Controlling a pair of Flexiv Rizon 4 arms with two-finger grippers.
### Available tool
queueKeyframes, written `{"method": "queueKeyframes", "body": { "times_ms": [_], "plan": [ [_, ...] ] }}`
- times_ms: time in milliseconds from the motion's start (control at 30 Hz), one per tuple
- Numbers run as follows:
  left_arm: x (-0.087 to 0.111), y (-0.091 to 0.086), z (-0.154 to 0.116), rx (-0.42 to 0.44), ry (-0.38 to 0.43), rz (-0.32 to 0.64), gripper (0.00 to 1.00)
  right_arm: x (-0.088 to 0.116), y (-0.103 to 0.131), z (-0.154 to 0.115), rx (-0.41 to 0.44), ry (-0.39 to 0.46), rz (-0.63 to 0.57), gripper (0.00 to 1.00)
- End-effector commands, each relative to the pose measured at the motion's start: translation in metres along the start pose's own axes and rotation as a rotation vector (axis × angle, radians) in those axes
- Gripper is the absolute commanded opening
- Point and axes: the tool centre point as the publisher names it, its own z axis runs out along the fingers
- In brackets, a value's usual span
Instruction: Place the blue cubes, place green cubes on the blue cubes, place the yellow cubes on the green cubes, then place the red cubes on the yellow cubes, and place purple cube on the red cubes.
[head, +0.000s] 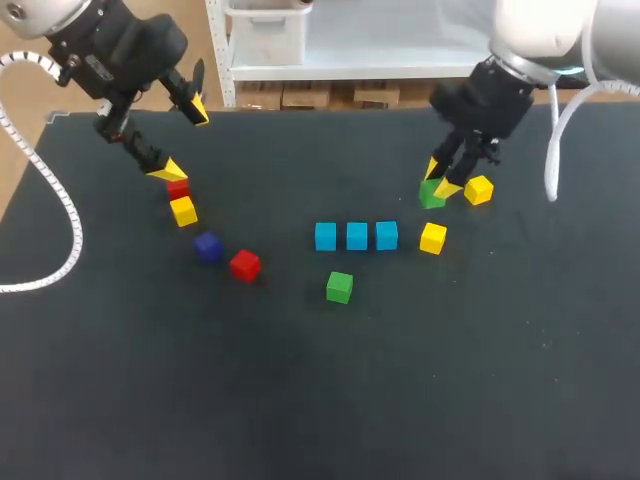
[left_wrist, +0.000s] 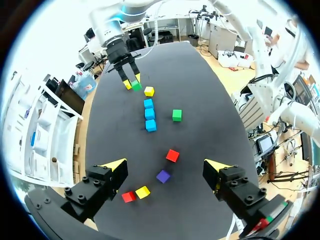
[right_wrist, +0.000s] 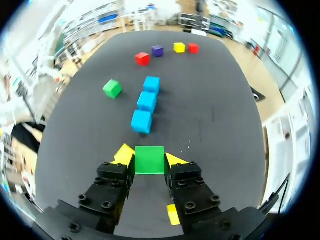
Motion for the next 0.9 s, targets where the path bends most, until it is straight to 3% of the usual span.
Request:
{"method": "queueKeyframes", "body": {
  "times_ms": [33,200,333,900],
  "plan": [
    [0.0011,-0.0003,-0.0002,-0.001,-0.002,0.003,1.00,-0.0108,0.0185,0.0044,0.332,-0.003,0.179,0.00],
    [0.0011,-0.0003,-0.0002,-0.001,-0.002,0.003,1.00,-0.0192,0.0198,0.0063,0.370,-0.022,0.205,0.00],
    [0.0011,-0.0003,-0.0002,-0.001,-0.002,0.003,1.00,-0.0207,0.0193,0.0039,0.314,-0.085,0.168,0.00],
    [0.0011,-0.0003,-0.0002,-0.001,-0.002,0.003,1.00,-0.0207,0.0193,0.0039,0.314,-0.085,0.168,0.00]
  ]
}}
